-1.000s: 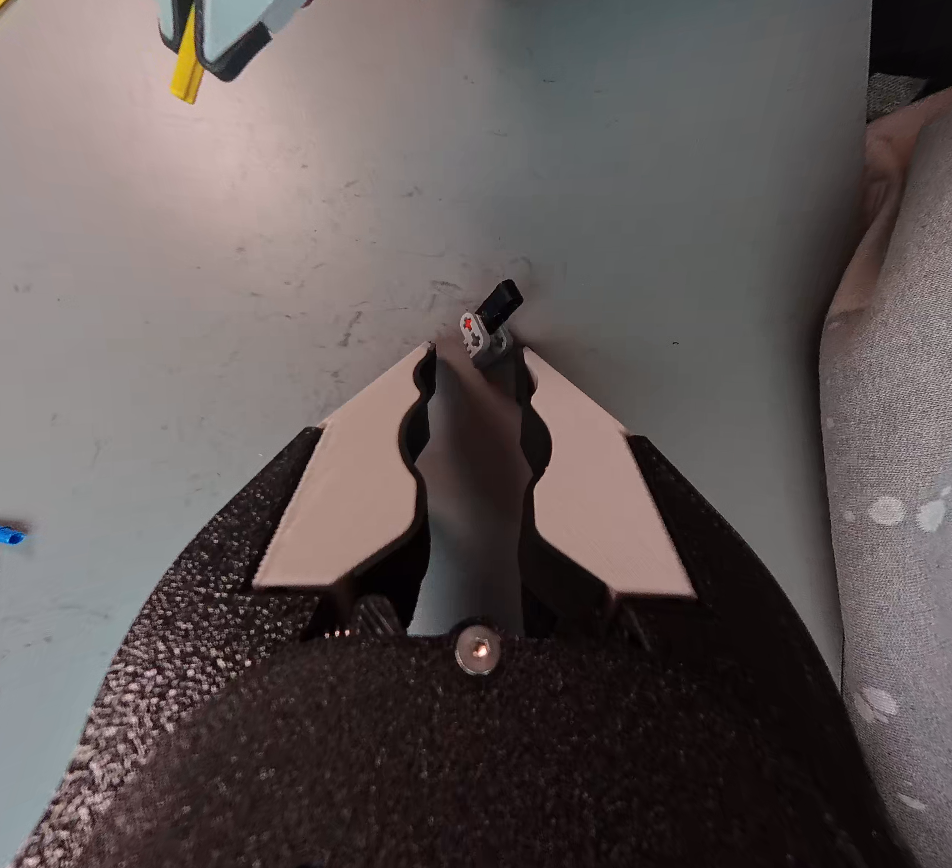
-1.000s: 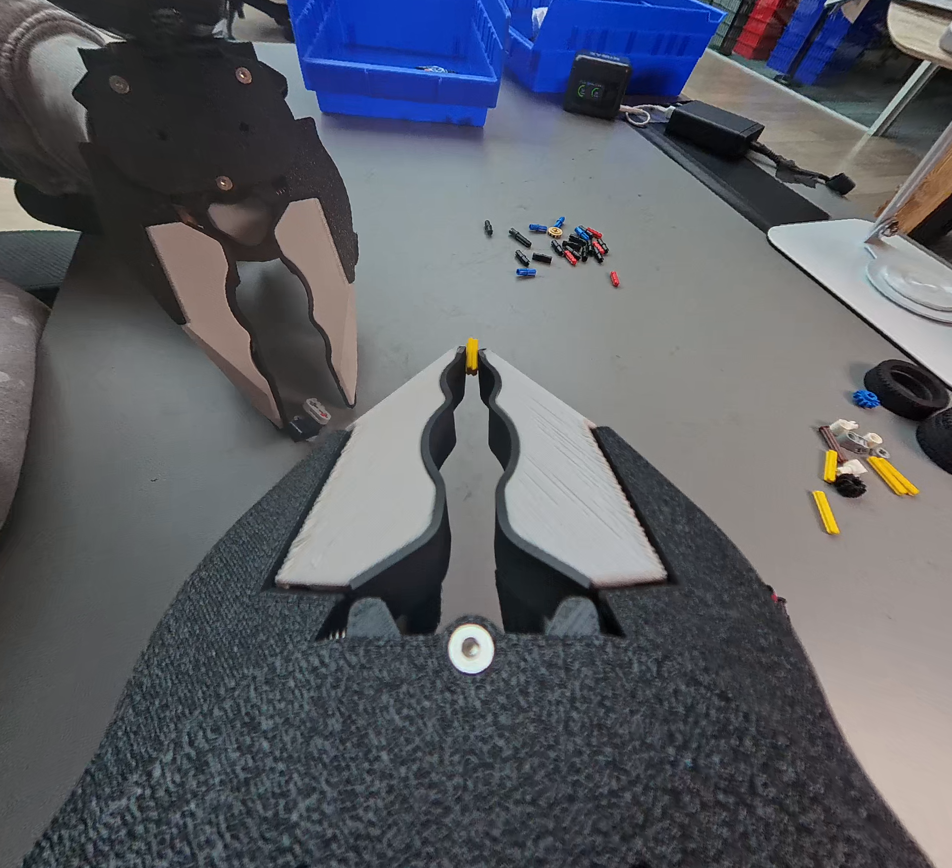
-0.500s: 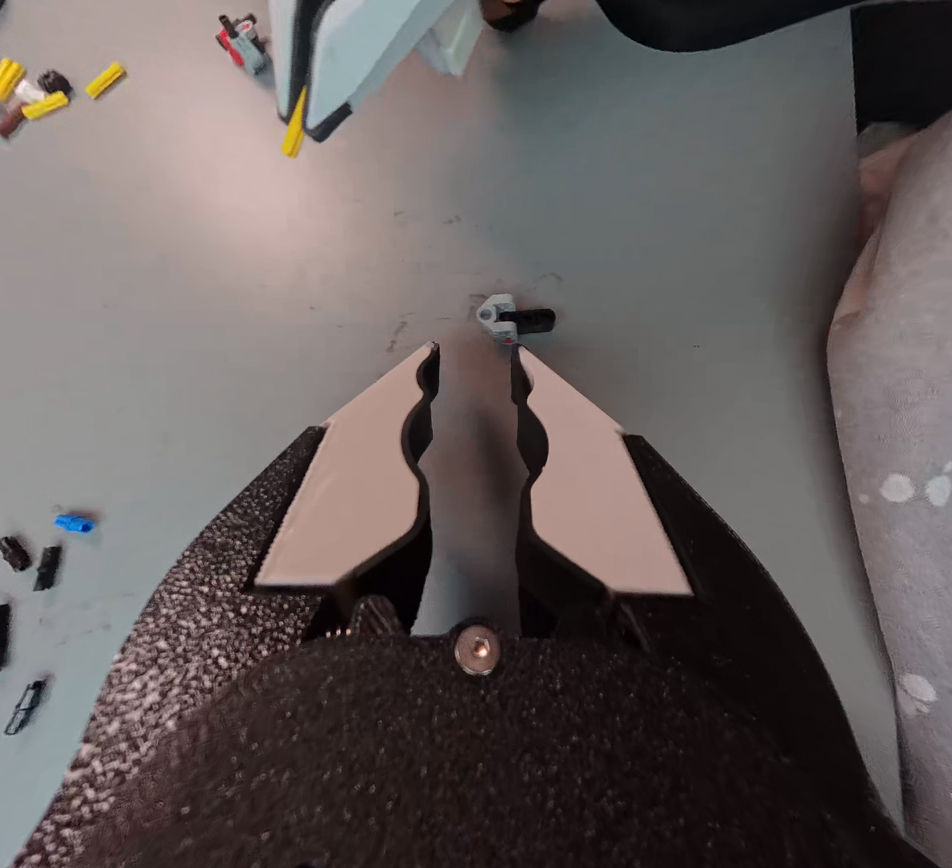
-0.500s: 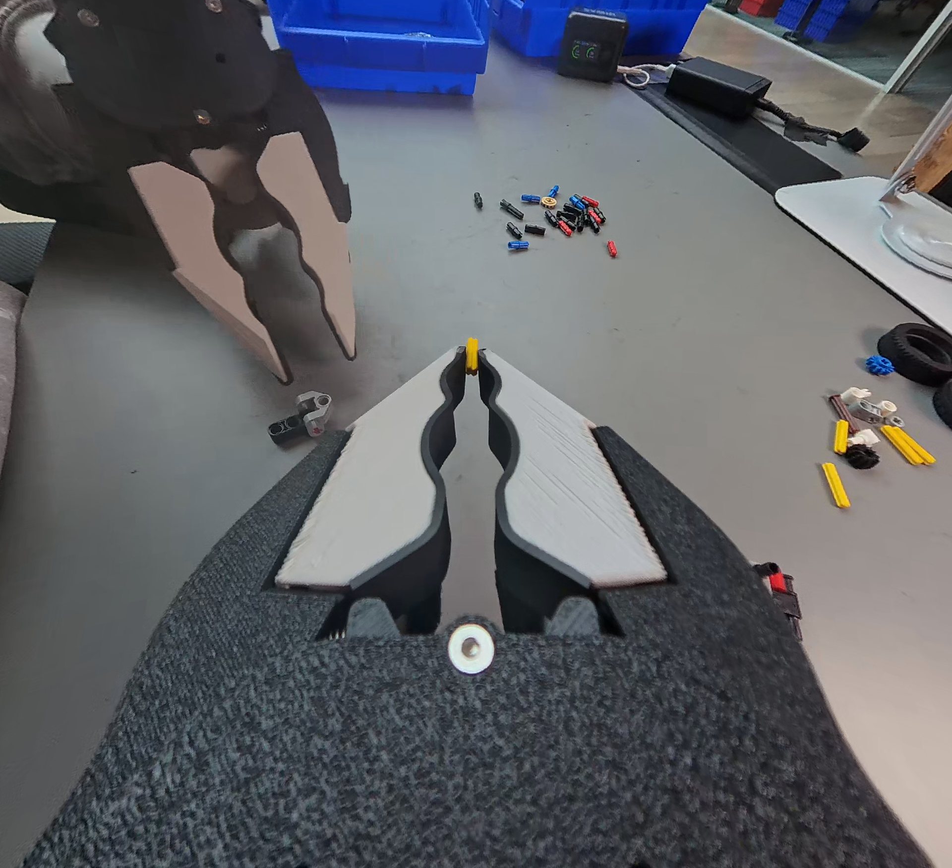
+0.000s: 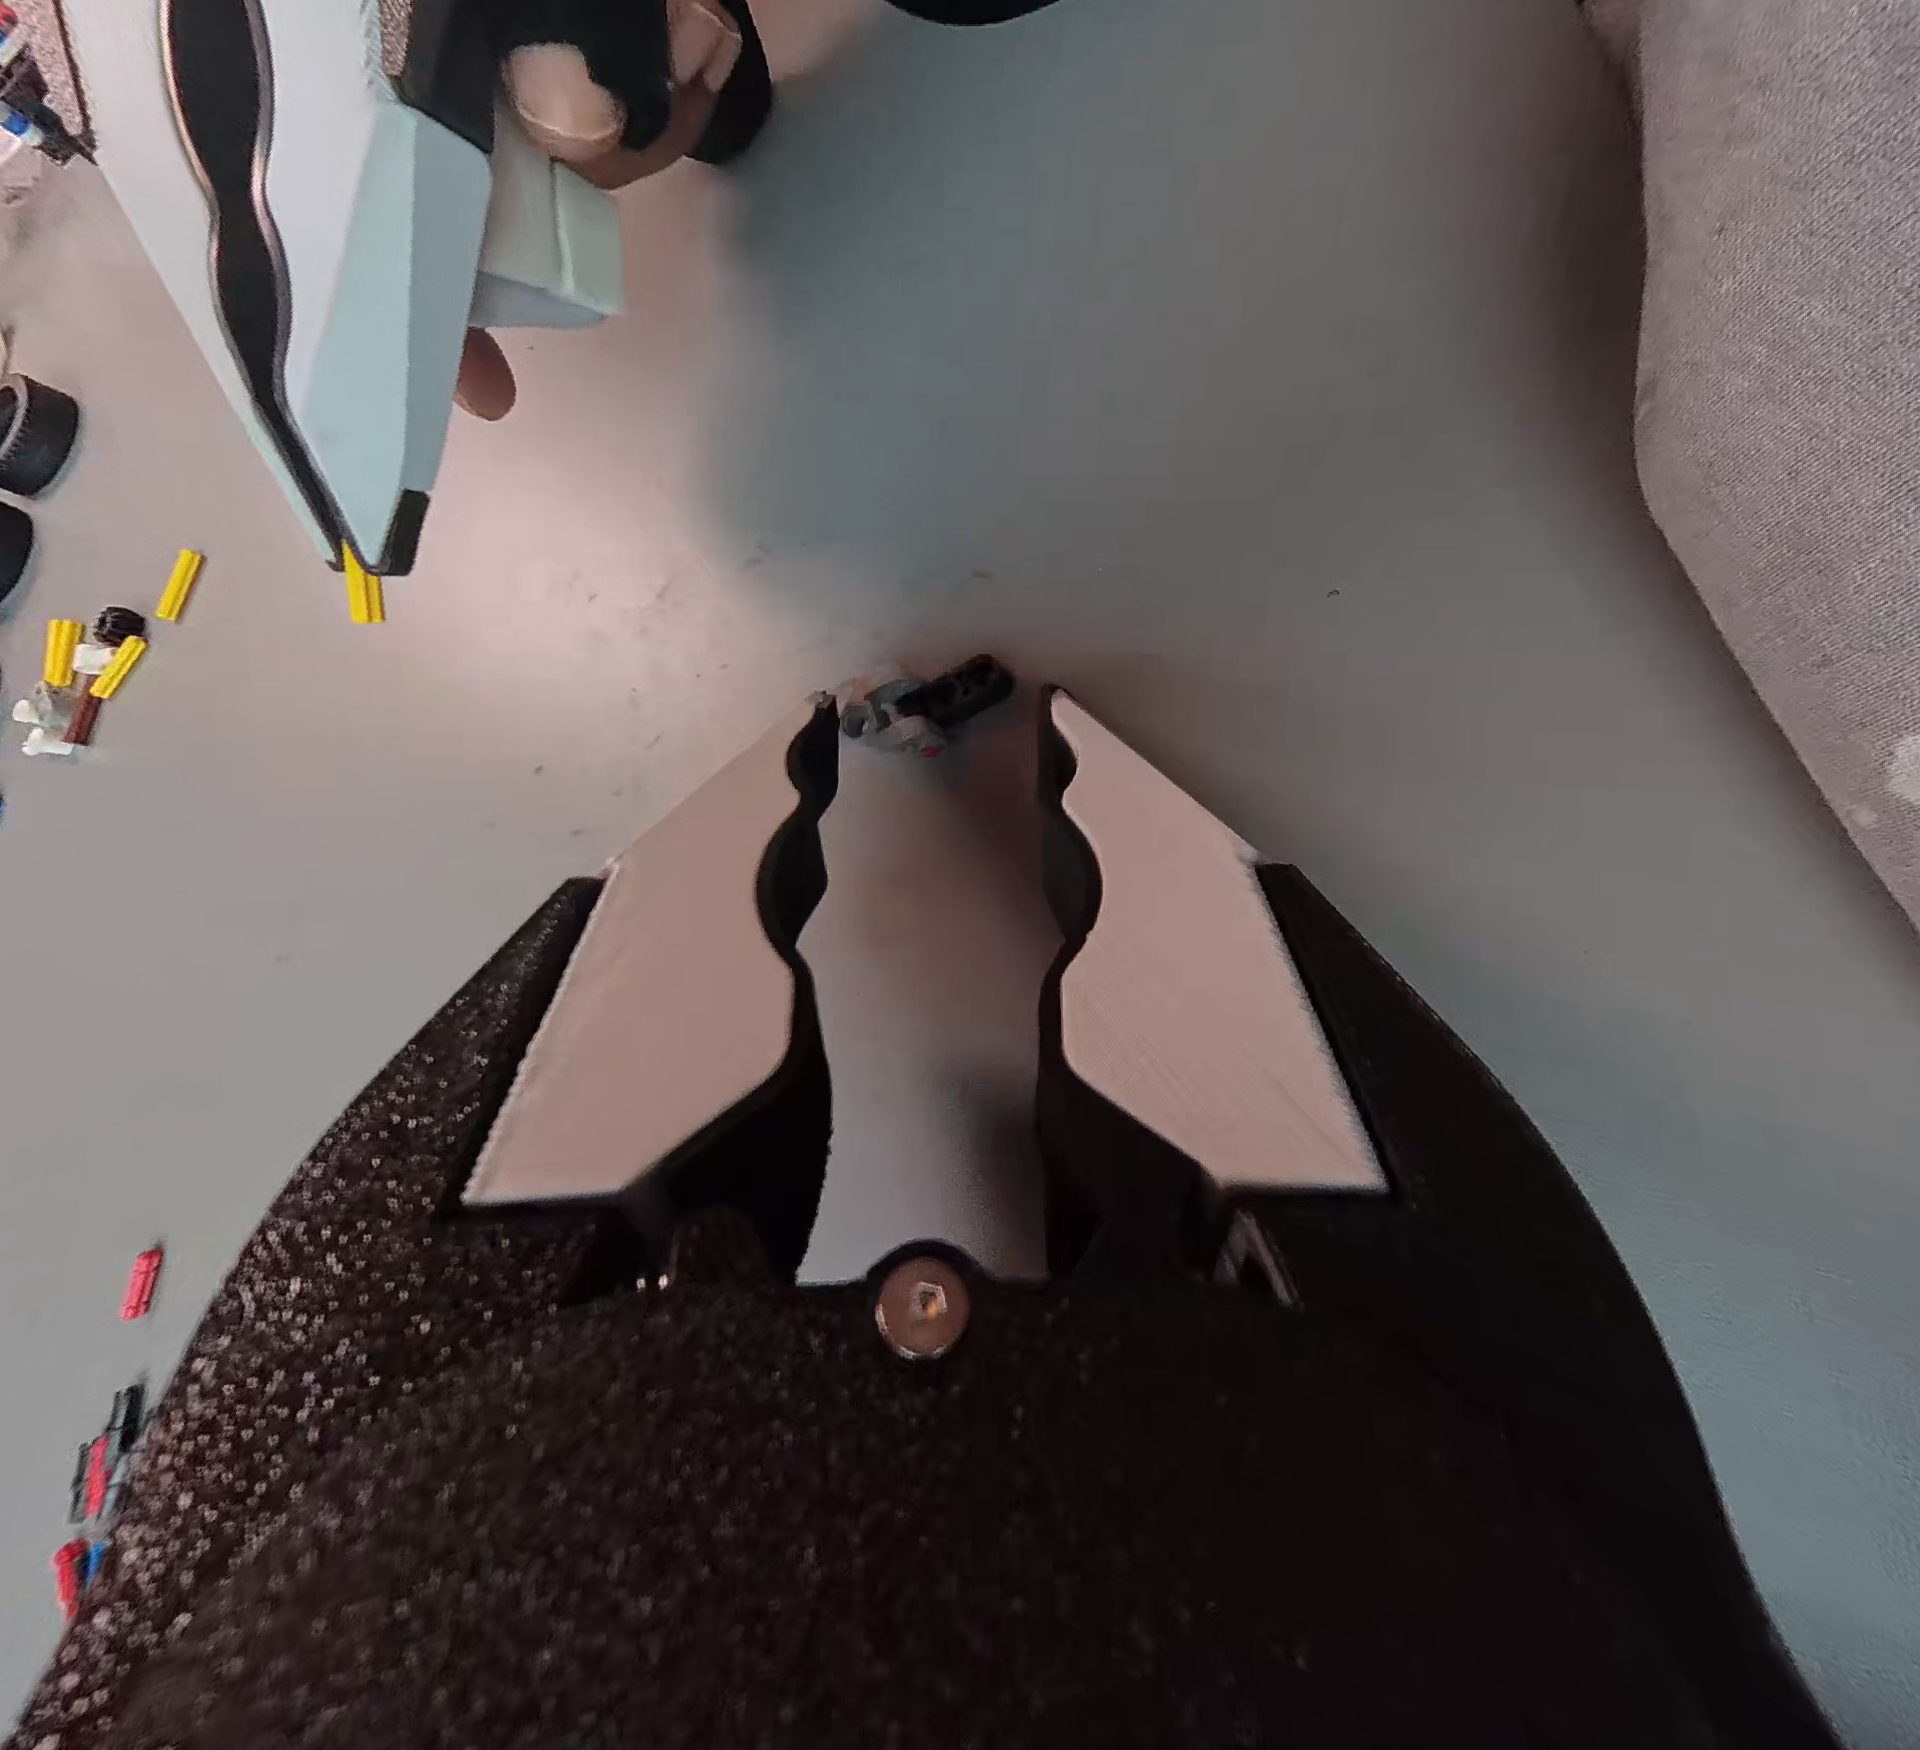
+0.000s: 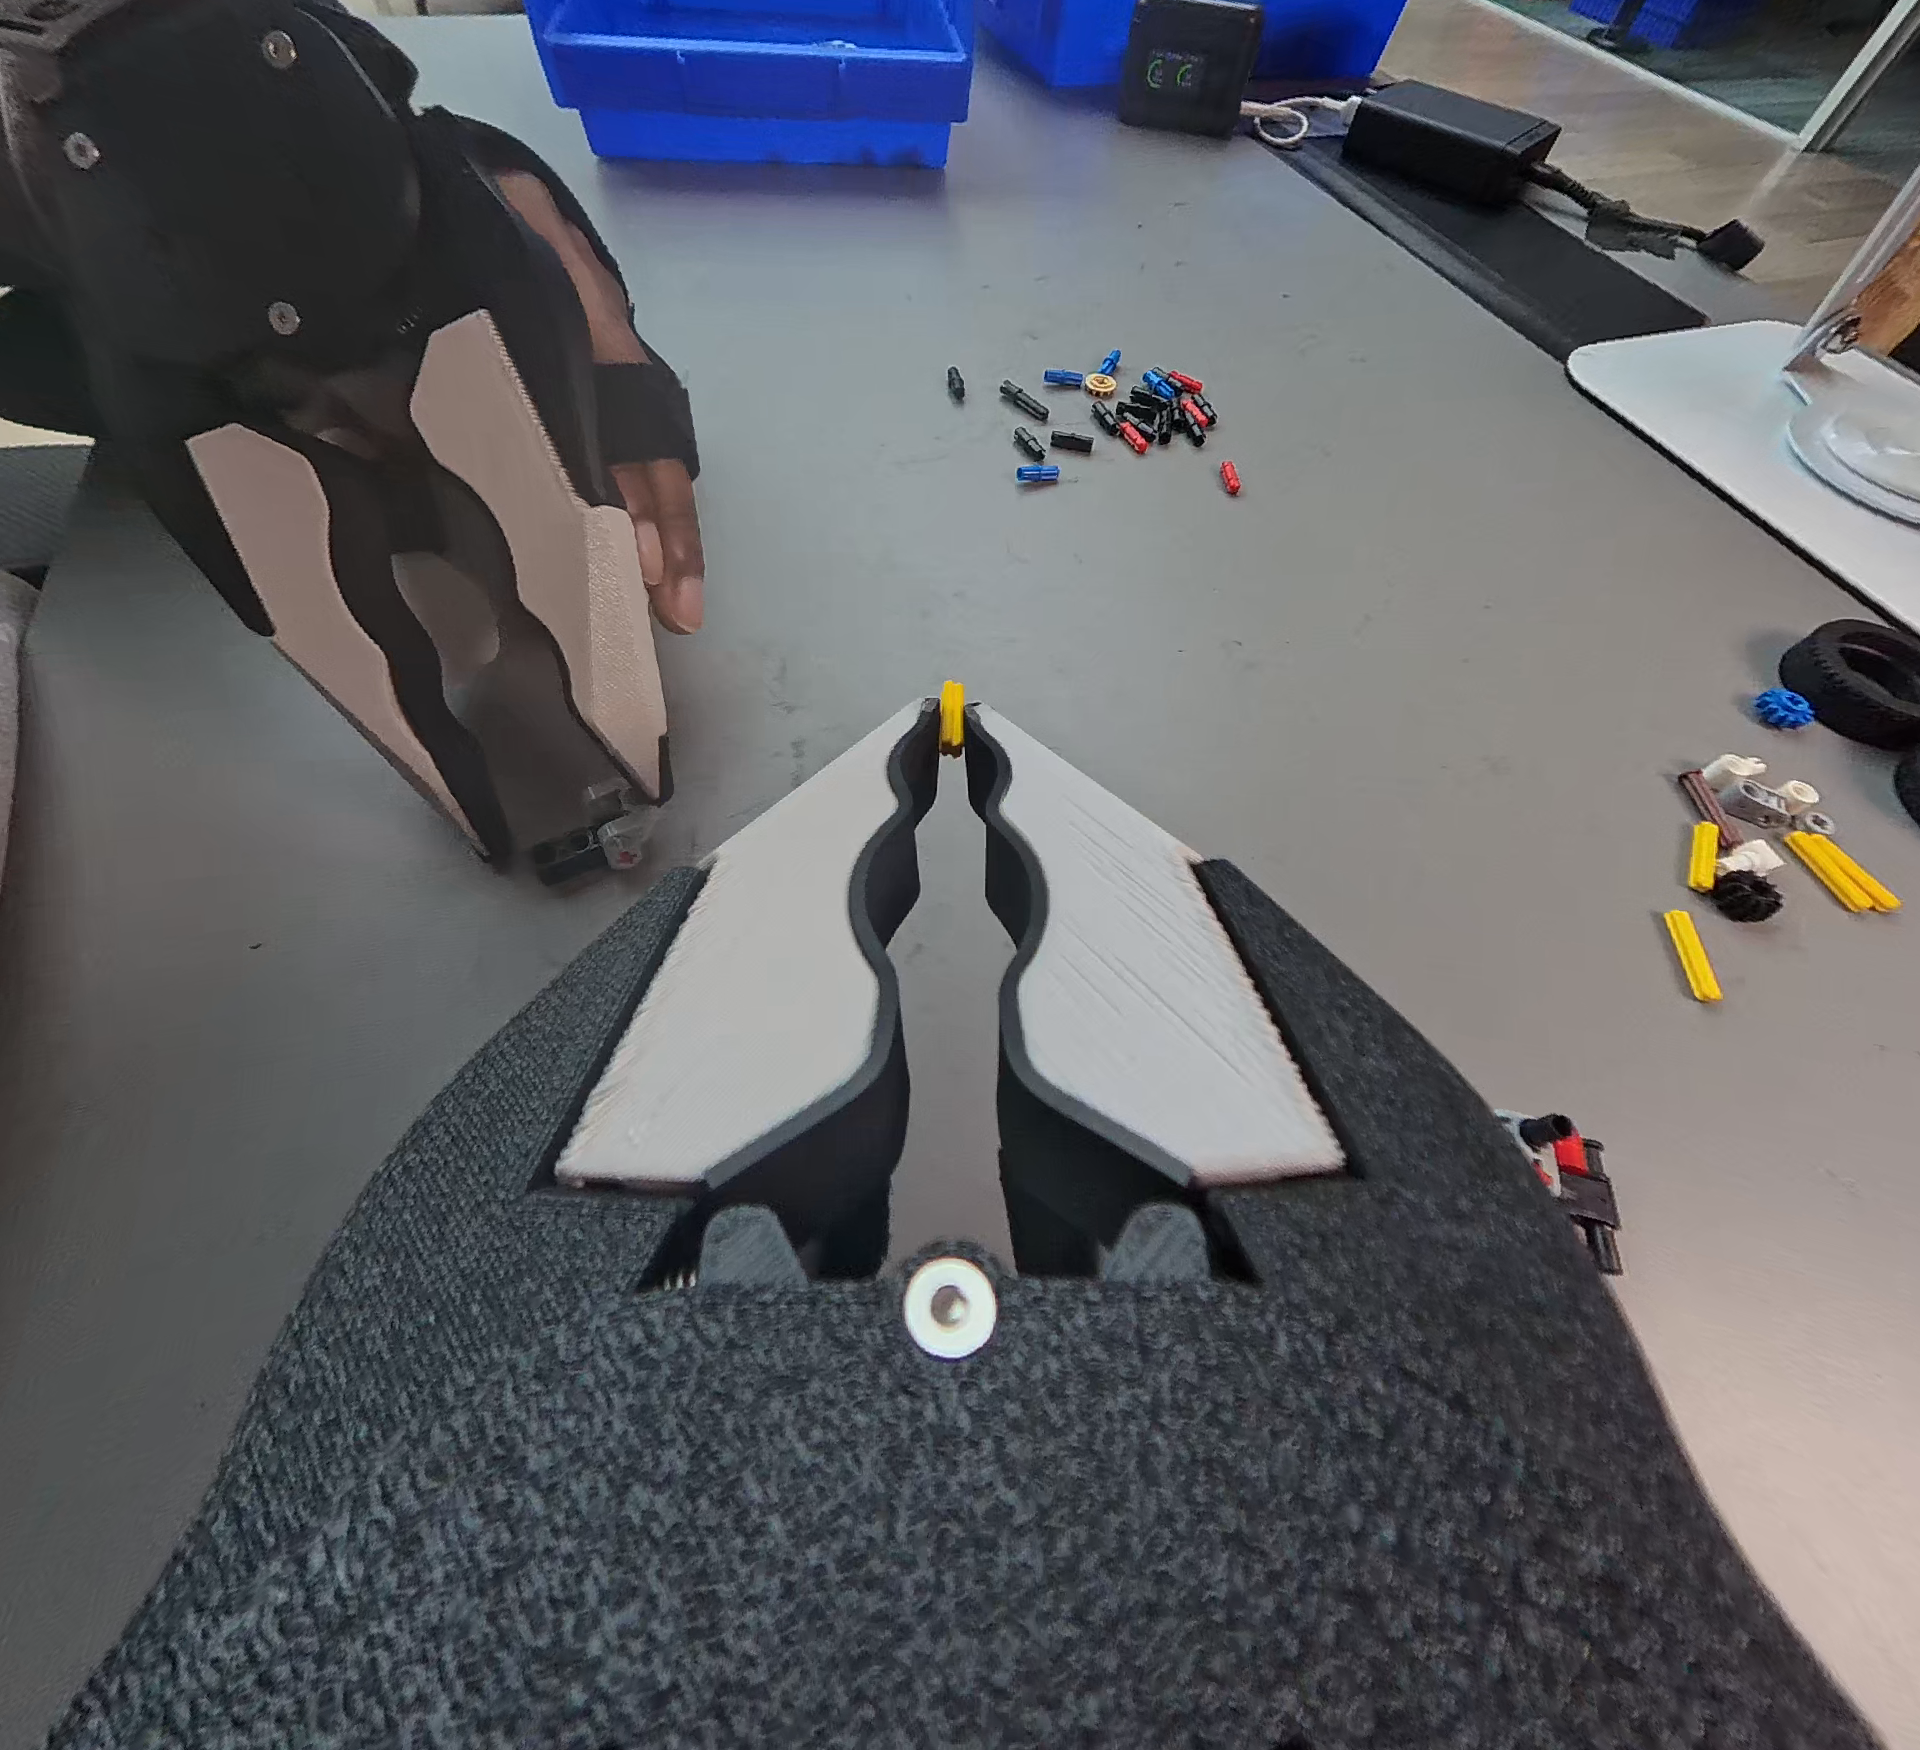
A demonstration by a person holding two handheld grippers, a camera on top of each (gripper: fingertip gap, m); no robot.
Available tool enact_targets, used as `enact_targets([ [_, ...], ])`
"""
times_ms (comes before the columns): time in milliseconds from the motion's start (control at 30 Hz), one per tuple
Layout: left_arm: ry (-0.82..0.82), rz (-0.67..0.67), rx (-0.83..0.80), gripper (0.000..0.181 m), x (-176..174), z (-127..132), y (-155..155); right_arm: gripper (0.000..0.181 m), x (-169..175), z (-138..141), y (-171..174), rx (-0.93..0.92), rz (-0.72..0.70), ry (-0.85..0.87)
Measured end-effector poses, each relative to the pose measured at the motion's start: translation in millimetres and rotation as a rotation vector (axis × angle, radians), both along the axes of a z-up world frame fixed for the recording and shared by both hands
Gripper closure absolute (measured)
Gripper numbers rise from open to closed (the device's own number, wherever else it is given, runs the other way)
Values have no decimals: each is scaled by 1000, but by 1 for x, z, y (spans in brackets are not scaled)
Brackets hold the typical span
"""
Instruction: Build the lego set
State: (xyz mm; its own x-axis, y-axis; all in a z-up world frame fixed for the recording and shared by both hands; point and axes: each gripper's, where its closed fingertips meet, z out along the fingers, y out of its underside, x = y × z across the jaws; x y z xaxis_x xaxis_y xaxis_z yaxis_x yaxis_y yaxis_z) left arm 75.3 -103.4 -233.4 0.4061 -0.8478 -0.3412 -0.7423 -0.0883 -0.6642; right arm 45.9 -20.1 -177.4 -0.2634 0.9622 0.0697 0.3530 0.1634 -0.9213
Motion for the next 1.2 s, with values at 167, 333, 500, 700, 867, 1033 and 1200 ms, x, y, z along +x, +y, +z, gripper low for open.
enact_targets([
  [167, -79, -17, -162, 150, 1, -4, -1, 178, 0, -3, 0, -3, 4, -13],
  [333, -170, 35, -296, 163, -4, -6, 3, 178, 1, -3, 0, -3, 5, -15],
  [500, -303, 82, -364, 164, -5, 6, 8, 178, 3, -5, -4, -13, 34, -32],
  [700, -674, 143, -328, 165, -11, 63, 31, 178, 11, 33, -18, -161, 144, 112],
  [867, -975, 125, -312, 166, -13, 106, 48, 178, 18, 68, -22, -322, 191, 253],
  [1033, -1022, 114, -318, 166, -8, 111, 54, 178, 16, 66, -23, -323, 187, 249],
  [1200, -1091, 137, -373, 166, -8, 113, 55, 178, 14, 67, -22, -318, 167, 258],
])
